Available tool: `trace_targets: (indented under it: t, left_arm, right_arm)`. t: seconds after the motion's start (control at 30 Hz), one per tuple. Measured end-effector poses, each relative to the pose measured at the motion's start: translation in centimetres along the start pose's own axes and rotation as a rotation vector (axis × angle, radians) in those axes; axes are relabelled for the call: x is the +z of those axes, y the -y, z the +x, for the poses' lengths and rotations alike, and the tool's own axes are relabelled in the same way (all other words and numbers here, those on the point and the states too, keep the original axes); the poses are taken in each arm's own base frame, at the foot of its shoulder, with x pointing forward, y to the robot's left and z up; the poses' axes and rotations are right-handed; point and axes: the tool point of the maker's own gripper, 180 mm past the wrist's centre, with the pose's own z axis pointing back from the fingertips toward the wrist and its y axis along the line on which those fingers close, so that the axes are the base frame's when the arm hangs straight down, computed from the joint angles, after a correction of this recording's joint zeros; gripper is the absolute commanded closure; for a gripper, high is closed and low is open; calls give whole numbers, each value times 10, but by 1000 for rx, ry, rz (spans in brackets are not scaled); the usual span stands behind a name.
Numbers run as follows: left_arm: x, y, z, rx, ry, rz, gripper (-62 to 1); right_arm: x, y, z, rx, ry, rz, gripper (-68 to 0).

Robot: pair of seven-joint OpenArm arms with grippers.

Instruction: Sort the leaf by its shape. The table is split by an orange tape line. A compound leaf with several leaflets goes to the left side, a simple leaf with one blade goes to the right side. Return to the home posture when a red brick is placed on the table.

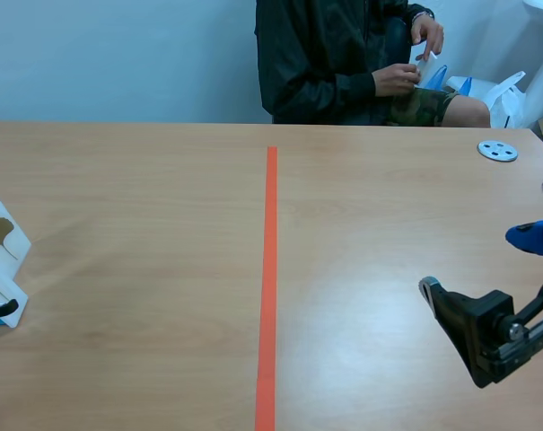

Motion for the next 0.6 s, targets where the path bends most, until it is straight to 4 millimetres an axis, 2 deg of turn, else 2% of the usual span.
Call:
trace_targets:
  t: [0.23,0.43,0.5,0.6]
  left_arm:
    - [0,0,-1,-1,-5,0,-233]
    - [0,1,0,-39,3,-7,-462]
    - [0,1,2,-39,9,-8,-497]
    - [0,1,3,-40,8,-6,-508]
  right_arm:
    - [0,0,0,0,0,0,-679]
    - [0,0,-1,0,-3,0,-679]
    - [0,0,-1,0,-3,0,-679]
    - [0,0,-1,0,-3,0,-679]
